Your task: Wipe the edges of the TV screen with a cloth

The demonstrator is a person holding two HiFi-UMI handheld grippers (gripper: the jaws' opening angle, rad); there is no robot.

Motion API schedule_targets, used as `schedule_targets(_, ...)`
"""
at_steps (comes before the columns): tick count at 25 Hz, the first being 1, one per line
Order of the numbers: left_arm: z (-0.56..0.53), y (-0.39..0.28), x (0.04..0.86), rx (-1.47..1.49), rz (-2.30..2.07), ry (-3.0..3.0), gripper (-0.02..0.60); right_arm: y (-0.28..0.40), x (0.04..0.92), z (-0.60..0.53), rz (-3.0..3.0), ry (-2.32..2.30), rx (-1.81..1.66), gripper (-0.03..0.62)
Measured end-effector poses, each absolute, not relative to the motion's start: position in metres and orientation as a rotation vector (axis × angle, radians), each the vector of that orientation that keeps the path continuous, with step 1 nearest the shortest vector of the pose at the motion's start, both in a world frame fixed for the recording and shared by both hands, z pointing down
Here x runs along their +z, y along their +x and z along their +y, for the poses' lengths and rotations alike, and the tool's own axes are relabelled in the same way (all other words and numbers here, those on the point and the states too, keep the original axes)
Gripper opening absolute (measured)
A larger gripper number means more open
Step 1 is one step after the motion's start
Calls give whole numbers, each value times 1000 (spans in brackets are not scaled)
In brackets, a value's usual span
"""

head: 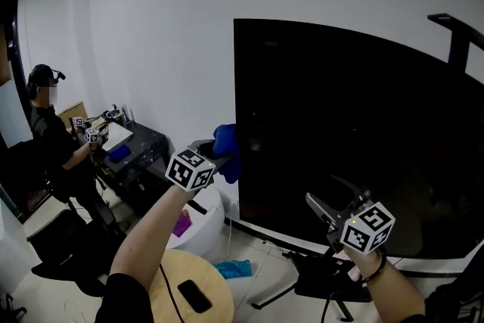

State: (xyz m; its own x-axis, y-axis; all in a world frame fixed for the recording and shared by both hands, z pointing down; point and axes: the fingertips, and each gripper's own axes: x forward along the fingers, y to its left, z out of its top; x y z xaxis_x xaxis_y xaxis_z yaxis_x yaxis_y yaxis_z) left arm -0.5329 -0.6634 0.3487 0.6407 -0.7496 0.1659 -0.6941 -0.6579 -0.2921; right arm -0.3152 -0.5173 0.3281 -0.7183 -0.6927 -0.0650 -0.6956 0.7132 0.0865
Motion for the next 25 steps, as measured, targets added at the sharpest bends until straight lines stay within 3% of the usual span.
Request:
schedule_targets(12, -657, -535, 185, -363, 1138, -2490, 172, -293, 235, -523, 2767, -1207, 314, 279)
schedule_targets(25, -652, -539, 71, -350, 1141, -2397, 172, -287, 146, -499, 2682, -1198, 520, 275)
